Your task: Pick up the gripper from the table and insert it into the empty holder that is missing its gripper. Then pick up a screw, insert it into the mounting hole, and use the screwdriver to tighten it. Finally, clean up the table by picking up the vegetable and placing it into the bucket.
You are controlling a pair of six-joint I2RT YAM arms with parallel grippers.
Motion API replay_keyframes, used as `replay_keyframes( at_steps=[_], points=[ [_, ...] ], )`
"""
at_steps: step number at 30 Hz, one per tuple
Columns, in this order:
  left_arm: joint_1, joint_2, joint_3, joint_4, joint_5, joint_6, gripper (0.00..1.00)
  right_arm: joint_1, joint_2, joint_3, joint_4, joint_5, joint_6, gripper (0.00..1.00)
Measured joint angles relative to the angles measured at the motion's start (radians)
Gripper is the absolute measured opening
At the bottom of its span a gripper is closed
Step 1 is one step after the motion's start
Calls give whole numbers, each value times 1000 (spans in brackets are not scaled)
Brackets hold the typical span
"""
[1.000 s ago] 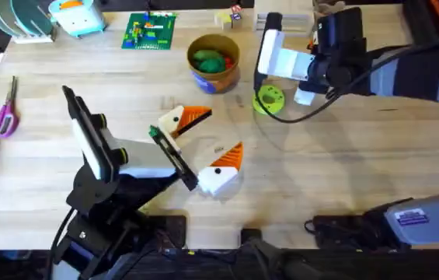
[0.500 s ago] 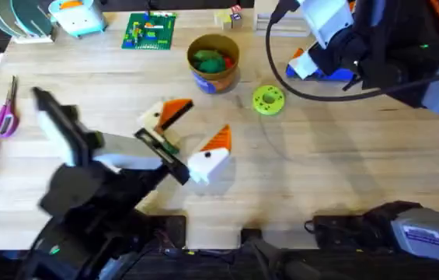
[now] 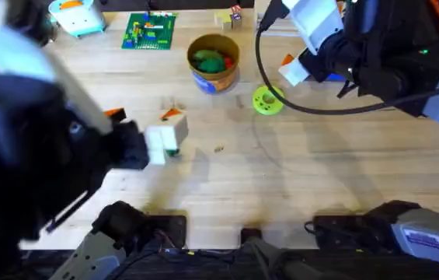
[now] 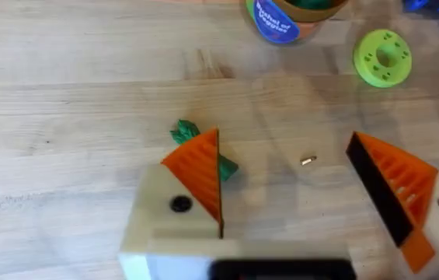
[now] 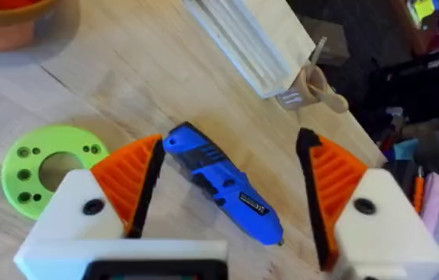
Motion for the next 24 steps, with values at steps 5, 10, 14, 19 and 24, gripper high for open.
replay_keyframes(
  at_steps=[5,10,14,19,24],
  points=[
    [0,232,64,48,-1,-9,993,7,0,0,-1,-2,0,991],
    [3,359,65,15,8,-77,992,7,0,0,-1,-3,0,991],
    [68,440,64,-28,4,-288,992,7,0,0,-1,-3,0,991],
    [161,568,29,26,33,-427,992,7,0,0,-1,-3,0,991],
    [196,726,-14,63,93,-486,991,7,0,0,-1,-3,0,991]
  ],
)
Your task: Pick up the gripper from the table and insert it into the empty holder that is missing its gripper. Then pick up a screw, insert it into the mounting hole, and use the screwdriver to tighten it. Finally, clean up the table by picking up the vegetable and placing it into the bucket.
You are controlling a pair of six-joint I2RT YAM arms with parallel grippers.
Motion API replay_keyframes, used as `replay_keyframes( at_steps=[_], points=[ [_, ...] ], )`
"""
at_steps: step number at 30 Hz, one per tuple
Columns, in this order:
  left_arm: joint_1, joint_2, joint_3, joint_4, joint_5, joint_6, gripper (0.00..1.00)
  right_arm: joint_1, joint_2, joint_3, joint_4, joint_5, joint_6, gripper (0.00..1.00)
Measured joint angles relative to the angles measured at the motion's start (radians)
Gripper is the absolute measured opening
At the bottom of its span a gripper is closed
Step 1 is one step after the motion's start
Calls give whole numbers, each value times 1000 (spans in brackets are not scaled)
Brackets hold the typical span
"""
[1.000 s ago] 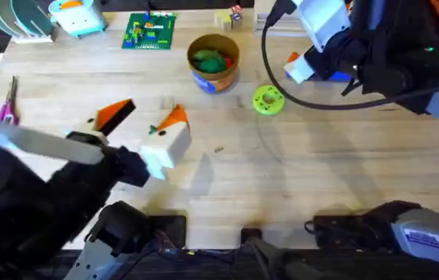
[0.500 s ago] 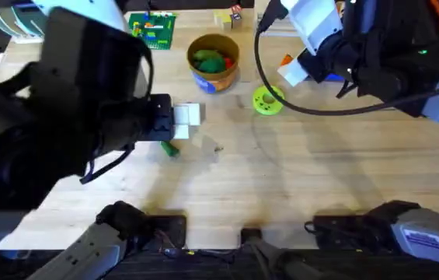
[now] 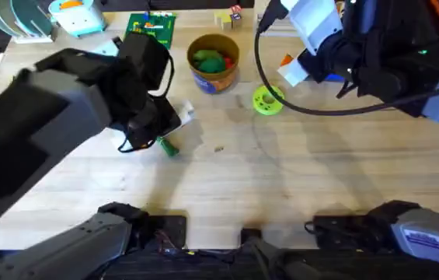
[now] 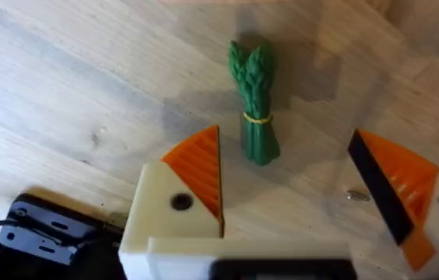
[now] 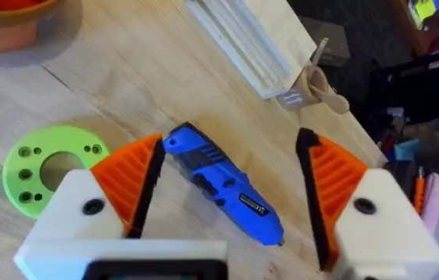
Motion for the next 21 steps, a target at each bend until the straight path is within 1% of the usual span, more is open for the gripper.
replay_keyframes(
  at_steps=[5,6,8,9,10,13,14,18,21],
  points=[
    [2,113,-4,8,22,-53,988,0,0,0,0,0,0,991],
    [2,126,-4,10,23,-59,947,0,0,0,0,0,0,991],
    [2,150,-4,12,26,-70,834,0,0,0,0,0,0,991],
    [3,160,-4,14,26,-76,706,0,0,0,0,0,0,991],
    [3,167,-4,19,26,-76,558,0,0,0,0,0,0,991],
    [8,180,-4,35,22,-83,85,0,0,0,0,0,0,991],
    [11,178,-3,38,22,-83,29,0,0,0,0,0,0,991],
    [20,169,4,12,21,-85,15,0,0,0,-2,0,0,991],
    [21,151,35,-15,22,-84,12,0,0,0,-7,0,0,991]
  ],
)
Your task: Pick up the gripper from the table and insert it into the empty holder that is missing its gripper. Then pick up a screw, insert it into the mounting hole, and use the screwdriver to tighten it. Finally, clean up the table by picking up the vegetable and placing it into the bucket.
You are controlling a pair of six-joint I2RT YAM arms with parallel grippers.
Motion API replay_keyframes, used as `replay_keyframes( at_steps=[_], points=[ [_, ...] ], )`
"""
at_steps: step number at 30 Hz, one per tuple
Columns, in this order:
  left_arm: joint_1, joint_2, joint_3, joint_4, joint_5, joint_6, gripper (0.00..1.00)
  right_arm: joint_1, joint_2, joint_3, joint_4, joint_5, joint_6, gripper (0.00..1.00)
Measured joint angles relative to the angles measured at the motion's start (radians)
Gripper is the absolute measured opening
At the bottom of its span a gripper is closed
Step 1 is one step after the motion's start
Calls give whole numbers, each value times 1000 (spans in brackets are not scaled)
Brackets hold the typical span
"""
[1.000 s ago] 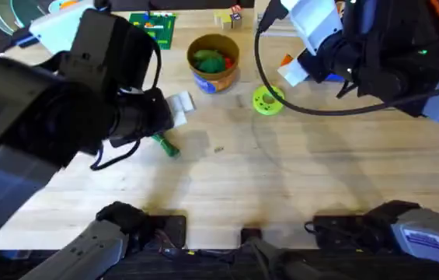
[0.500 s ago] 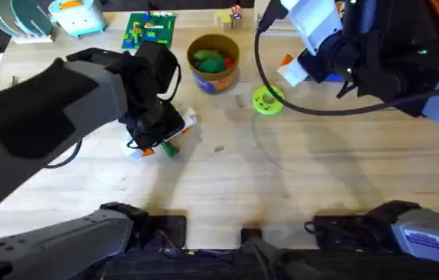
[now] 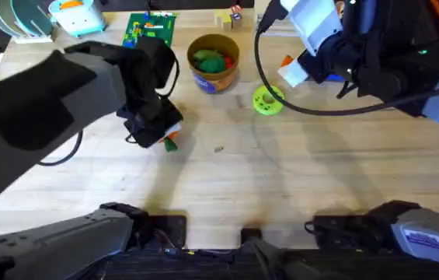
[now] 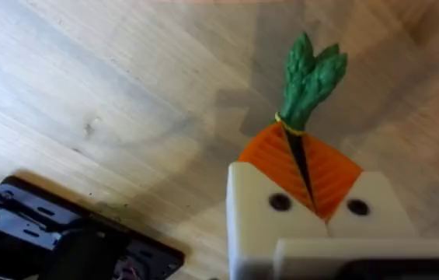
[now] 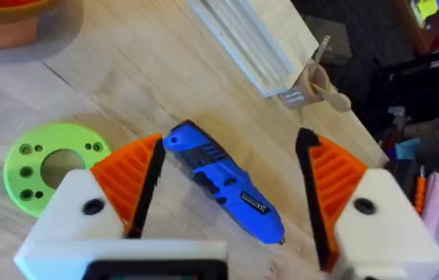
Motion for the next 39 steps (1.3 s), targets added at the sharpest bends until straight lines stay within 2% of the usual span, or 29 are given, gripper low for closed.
replay_keyframes(
  at_steps=[5,8,12,17,20,27,33,39],
  points=[
    [0,-40,141,-5,12,3,9,0,0,0,0,0,0,991],
    [0,-55,245,29,19,12,8,0,0,0,-1,0,0,991],
    [0,-67,322,189,49,34,8,0,0,0,-1,0,0,991],
    [-11,-53,327,383,95,46,8,0,0,0,-1,0,0,991],
    [-29,-23,327,453,105,40,8,0,0,0,-2,0,0,991],
    [-65,108,327,558,148,-49,8,0,0,0,-2,0,0,990],
    [-81,244,327,683,270,-165,8,0,0,0,-2,0,0,991],
    [-82,311,327,678,353,-215,8,0,0,0,-2,0,0,991]
  ],
)
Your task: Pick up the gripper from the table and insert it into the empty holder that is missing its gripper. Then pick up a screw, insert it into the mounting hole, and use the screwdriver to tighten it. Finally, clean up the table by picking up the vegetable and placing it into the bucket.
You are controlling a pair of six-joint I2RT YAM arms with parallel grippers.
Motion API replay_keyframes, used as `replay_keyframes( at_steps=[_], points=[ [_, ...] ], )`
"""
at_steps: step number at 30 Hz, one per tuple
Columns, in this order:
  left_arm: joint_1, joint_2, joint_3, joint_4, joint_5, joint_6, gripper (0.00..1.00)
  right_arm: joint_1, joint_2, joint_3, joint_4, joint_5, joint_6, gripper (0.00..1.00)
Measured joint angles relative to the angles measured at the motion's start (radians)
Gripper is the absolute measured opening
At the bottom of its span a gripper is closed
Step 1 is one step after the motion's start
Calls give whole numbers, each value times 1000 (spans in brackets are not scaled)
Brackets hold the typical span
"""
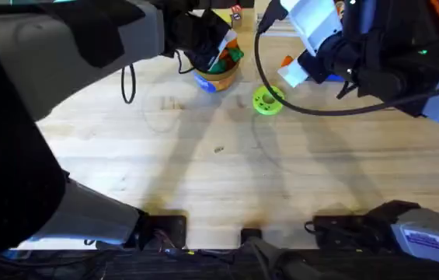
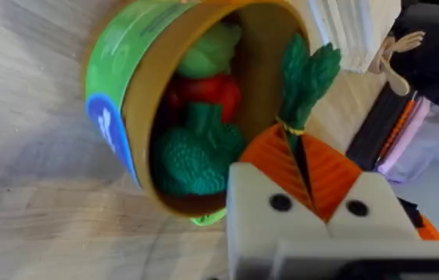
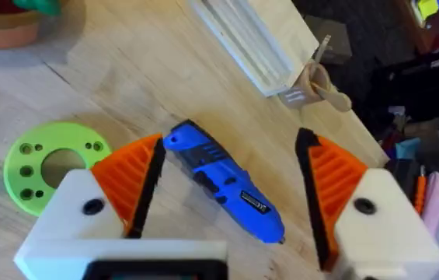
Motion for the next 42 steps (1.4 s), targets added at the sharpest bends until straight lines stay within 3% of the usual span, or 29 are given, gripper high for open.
replay_keyframes(
  at_steps=[7,8,9,11,12,16,23,31,36,42],
  points=[
    [6,-3,0,-10,14,-9,25,0,0,0,0,0,0,991],
    [7,-3,0,-11,16,-5,114,0,0,0,0,0,0,991],
    [7,-11,13,8,34,-2,581,0,0,0,0,0,0,991],
    [2,-24,24,14,49,6,903,0,0,0,0,0,0,991],
    [0,-31,31,10,54,12,971,0,0,0,0,0,0,991],
    [0,-37,40,-26,58,59,996,0,-12,0,-3,0,19,993],
    [18,-62,127,-250,55,224,995,0,-191,0,-124,-2,164,991],
    [64,-247,241,-550,44,552,995,0,-383,61,-508,-96,360,990],
    [77,-363,251,-716,28,811,995,0,-464,129,-730,-169,461,991],
    [77,-454,251,-857,9,1073,995,0,-517,137,-821,-197,517,991]
  ],
)
